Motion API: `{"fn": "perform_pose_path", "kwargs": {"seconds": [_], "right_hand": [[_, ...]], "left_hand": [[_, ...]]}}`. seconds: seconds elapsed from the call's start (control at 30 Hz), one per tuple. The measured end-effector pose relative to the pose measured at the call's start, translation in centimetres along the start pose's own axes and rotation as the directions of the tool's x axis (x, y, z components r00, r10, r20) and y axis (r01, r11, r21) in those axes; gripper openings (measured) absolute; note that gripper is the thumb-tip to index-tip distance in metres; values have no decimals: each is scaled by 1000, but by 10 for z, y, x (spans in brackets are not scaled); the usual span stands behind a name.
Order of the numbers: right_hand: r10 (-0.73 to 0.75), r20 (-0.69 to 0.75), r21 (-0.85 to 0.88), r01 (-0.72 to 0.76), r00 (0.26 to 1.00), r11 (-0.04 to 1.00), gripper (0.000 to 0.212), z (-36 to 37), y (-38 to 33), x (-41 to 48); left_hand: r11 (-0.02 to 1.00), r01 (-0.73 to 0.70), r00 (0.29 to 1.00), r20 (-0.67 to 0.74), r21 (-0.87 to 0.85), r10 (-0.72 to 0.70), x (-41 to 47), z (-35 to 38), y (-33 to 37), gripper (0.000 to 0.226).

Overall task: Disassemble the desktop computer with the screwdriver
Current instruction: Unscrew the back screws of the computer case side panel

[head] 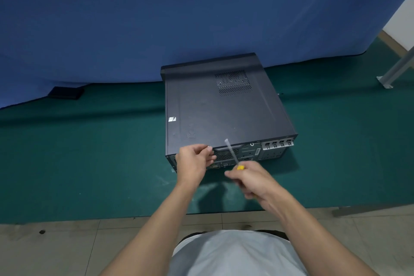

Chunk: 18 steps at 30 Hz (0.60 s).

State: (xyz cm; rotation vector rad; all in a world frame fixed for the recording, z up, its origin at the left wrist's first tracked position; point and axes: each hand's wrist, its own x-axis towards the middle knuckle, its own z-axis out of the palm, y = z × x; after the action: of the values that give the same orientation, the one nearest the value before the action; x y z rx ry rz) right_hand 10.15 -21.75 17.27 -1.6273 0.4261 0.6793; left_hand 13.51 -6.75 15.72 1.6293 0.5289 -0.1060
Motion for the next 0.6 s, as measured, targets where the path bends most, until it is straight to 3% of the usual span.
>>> {"fn": "perform_pose_path", "kwargs": {"seconds": [0.1,0.2,0.43,0.6], "right_hand": [[-168,-207,79,188,964,979,20,-7,-15,5],[-247,-335,79,288,909,954,16,-9,-31,8],[-197,-414,170,288,889,942,8,-15,-41,9],[-121,-363,314,244,924,917,5,-45,-43,8]], "left_hand": [[947,-248,968,94,201,234,-1,4,13,12],[830,-456,888,224,320,402,-3,10,24,10],[537,-758,652,466,370,599,5,24,38,10],[466,-839,537,561,280,630,14,50,45,7]]}}
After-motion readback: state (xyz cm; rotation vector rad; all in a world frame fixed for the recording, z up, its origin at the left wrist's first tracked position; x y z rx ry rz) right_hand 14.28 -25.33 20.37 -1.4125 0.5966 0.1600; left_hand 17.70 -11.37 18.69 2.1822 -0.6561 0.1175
